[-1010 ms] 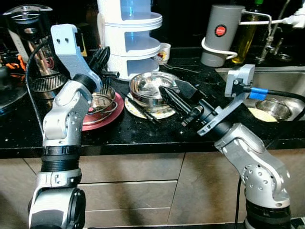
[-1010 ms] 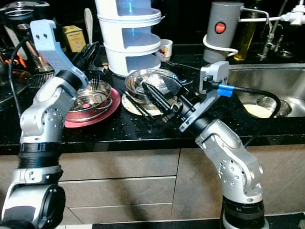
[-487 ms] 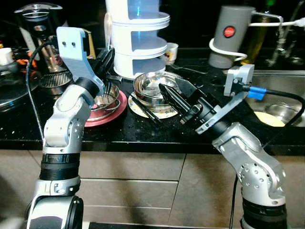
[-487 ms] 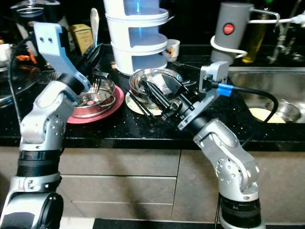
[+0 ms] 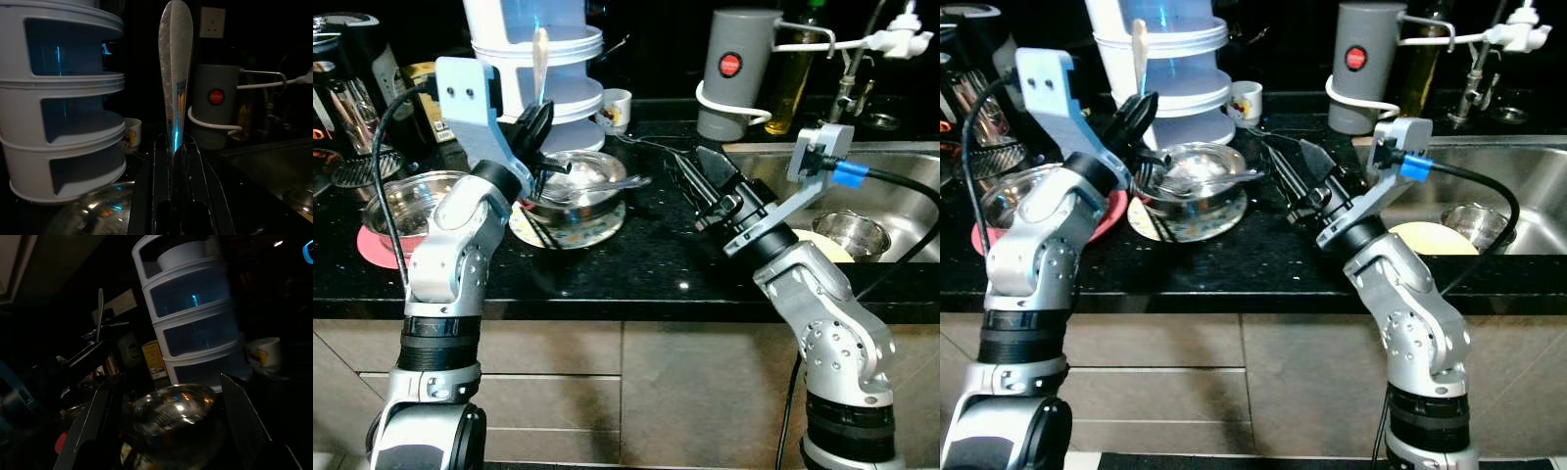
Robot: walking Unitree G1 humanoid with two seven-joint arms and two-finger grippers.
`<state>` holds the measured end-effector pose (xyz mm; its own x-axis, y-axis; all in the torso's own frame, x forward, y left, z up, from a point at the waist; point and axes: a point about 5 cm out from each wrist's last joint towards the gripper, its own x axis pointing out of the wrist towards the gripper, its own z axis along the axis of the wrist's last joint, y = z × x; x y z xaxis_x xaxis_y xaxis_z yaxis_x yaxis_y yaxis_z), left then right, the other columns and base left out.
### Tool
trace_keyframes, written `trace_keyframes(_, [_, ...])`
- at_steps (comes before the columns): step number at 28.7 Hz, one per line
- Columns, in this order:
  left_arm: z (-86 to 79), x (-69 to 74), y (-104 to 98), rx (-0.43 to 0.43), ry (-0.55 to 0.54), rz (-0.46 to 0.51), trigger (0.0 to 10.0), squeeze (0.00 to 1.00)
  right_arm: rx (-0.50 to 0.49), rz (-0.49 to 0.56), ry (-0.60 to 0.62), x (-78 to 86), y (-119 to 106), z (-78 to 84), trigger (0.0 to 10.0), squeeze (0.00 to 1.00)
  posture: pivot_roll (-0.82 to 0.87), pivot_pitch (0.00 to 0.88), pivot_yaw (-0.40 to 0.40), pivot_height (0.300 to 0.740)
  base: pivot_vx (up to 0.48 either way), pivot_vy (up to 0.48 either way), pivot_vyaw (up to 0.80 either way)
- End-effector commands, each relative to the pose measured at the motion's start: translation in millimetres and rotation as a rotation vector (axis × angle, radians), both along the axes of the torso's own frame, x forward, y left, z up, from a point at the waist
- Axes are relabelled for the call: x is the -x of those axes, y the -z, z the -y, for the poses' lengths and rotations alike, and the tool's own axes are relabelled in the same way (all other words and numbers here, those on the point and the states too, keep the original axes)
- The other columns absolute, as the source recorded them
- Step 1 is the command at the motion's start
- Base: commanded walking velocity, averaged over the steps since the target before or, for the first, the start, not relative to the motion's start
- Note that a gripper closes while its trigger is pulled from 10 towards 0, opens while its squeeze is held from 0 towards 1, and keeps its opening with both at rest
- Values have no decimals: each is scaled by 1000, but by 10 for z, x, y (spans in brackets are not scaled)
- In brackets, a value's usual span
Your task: Kitchen organization
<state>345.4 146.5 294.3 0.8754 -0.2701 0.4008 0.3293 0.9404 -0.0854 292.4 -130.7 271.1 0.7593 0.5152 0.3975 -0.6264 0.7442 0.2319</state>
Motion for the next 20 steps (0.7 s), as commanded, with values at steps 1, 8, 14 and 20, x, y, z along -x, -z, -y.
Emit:
trace_keyframes(1, [28, 1, -12, 3, 15, 6, 10000, 0, -3, 4, 35, -23, -20, 51, 10000, 0, -80, 0, 34, 740, 0, -461, 0])
trace_keyframes(8, [10, -4, 0, 21, 9, -2, 10000, 0, 0, -11, 61, -33, 6, 50, 10000, 0, -79, 0, 32, 740, 0, -461, 0])
trace_keyframes(14, [14, -15, 10, 30, 11, -8, 10000, 0, 14, -28, 82, -55, 28, 66, 10000, 0, -80, 0, 33, 740, 0, -460, -133])
trace_keyframes(20, [2, -21, 1, 33, 8, -6, 10000, 0, 31, -49, 84, -68, 71, 69, 10000, 0, -78, 0, 34, 740, 0, -461, -800])
